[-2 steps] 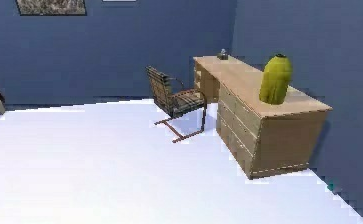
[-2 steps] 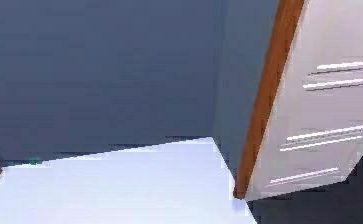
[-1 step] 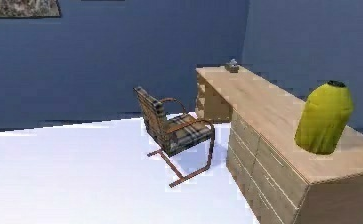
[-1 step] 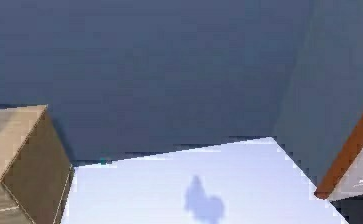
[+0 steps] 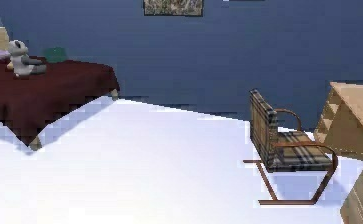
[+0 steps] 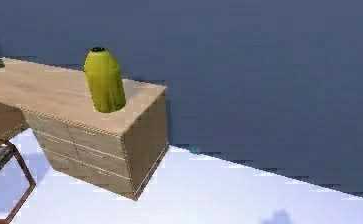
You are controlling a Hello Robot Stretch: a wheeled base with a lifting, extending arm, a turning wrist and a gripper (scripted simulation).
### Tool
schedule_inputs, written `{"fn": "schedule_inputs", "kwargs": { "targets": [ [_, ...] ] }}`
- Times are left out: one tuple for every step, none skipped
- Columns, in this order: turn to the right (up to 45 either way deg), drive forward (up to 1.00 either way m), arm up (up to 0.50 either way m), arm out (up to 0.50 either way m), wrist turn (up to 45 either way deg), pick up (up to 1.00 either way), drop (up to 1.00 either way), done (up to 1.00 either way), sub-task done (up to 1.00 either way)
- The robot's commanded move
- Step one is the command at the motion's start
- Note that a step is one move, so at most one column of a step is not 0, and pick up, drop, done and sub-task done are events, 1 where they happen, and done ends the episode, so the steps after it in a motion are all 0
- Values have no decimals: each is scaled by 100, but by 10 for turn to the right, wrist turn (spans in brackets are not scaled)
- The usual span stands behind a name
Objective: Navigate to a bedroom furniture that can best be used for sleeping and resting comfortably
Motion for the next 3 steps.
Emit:
{"fn": "schedule_inputs", "kwargs": {
  "targets": [
    [0,80,0,0,0,0,0,0,0],
    [-450,0,0,0,0,0,0,0,0],
    [-180,0,0,0,0,0,0,0,0]
  ]
}}
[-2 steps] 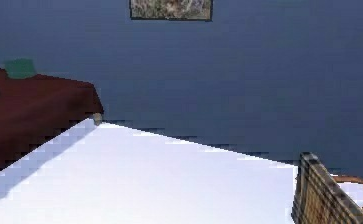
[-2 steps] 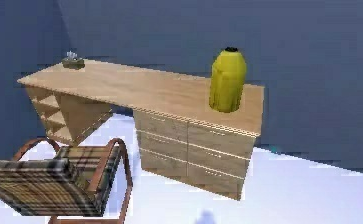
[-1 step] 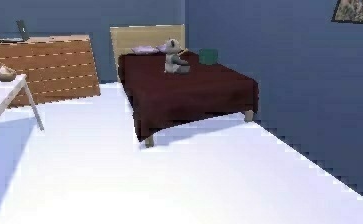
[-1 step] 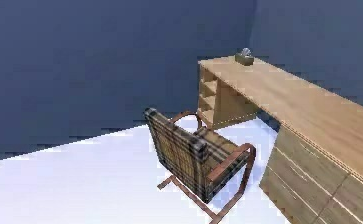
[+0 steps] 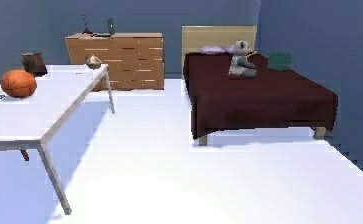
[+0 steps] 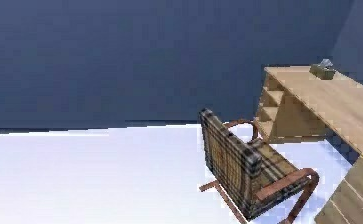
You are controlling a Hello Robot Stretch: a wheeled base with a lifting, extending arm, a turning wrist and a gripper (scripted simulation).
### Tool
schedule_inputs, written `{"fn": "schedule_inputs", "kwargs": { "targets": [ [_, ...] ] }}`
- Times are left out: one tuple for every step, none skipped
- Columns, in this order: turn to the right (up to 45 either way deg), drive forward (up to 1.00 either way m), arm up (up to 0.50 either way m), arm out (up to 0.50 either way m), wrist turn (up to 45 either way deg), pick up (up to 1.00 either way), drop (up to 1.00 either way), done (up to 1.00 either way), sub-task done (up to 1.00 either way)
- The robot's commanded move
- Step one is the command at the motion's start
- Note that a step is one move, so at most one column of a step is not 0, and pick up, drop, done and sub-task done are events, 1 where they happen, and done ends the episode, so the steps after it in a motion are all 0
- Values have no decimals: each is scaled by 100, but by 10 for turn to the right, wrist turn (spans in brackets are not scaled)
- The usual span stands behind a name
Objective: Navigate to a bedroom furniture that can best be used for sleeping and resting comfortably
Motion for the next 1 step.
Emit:
{"fn": "schedule_inputs", "kwargs": {
  "targets": [
    [0,45,0,0,0,0,0,0,0]
  ]
}}
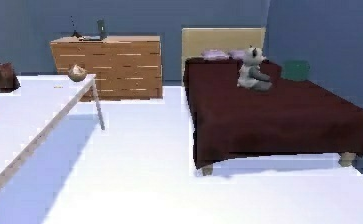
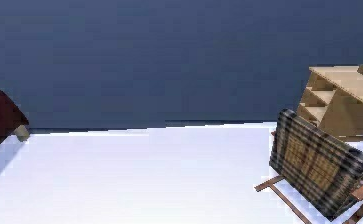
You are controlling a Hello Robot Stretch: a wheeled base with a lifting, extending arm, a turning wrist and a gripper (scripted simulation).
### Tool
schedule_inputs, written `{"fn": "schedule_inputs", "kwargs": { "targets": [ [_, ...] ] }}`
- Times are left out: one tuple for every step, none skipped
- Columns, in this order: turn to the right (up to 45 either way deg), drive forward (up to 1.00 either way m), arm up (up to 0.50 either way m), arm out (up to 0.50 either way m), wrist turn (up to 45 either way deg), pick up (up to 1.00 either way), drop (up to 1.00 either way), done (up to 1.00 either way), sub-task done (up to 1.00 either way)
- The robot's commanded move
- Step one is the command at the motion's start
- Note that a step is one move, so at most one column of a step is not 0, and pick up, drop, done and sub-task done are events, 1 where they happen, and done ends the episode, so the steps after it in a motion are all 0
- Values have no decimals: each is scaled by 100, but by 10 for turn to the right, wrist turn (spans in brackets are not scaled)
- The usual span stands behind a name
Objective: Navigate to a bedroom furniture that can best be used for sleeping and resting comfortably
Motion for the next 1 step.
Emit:
{"fn": "schedule_inputs", "kwargs": {
  "targets": [
    [-150,0,0,0,0,0,0,0,0]
  ]
}}
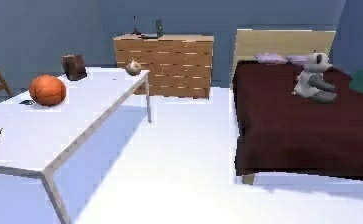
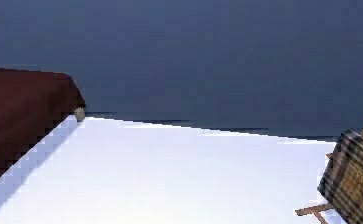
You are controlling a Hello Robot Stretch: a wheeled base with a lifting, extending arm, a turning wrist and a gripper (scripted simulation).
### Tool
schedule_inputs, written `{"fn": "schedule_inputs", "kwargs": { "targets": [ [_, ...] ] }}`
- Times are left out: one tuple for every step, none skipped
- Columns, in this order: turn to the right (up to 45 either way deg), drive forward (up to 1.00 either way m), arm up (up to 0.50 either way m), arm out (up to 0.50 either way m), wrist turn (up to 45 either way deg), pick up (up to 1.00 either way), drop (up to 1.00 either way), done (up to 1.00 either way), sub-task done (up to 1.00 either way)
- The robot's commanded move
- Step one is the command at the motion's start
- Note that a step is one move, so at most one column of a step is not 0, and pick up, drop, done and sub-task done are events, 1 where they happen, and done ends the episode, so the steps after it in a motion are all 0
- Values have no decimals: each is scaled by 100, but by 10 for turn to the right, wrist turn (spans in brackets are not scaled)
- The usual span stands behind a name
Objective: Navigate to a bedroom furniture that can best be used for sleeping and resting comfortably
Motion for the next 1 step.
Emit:
{"fn": "schedule_inputs", "kwargs": {
  "targets": [
    [0,75,0,0,0,0,0,0,0]
  ]
}}
